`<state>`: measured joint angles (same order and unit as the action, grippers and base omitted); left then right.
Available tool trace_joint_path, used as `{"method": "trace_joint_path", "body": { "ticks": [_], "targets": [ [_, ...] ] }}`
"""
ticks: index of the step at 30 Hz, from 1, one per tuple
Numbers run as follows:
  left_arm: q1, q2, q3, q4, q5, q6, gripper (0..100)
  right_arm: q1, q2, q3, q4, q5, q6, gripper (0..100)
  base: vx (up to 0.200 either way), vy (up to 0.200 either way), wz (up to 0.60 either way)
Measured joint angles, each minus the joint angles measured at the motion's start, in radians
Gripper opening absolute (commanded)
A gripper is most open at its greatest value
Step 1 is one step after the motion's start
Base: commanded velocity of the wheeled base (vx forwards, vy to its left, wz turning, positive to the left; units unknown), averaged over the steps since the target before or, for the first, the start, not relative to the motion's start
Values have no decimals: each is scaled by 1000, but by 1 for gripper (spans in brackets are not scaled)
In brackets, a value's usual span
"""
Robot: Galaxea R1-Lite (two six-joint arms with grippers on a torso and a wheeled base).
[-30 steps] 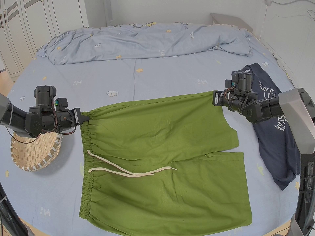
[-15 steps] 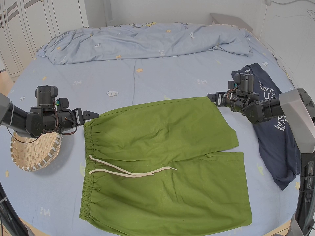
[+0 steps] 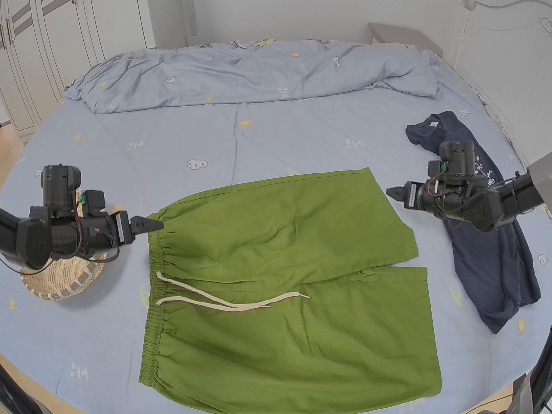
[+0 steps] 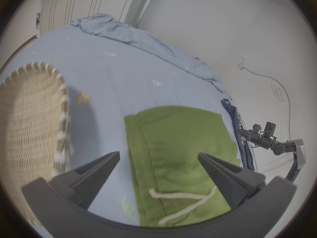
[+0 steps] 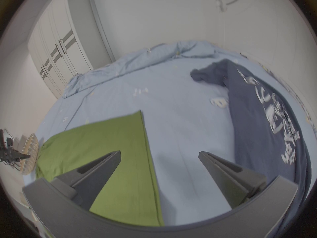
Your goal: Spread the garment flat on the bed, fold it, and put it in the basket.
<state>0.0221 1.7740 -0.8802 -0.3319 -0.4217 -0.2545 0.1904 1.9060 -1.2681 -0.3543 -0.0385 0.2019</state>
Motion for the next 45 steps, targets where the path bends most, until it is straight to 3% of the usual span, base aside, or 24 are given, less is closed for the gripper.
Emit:
{"method": "trace_joint_path", "body": {
  "ticks": [11,19,33,45],
  "targets": [
    [12,-241,487,1,-130,-19,100,-11,-288,486,10,182,165,100,0,0,0],
    [66,-386,702,1,-315,-21,100,-50,-541,675,48,324,244,100,0,0,0],
    [103,-288,754,-25,-323,35,100,-63,-655,718,61,345,253,100,0,0,0],
    [78,-116,743,-86,-313,85,100,-62,-661,720,60,344,251,100,0,0,0]
  ]
}}
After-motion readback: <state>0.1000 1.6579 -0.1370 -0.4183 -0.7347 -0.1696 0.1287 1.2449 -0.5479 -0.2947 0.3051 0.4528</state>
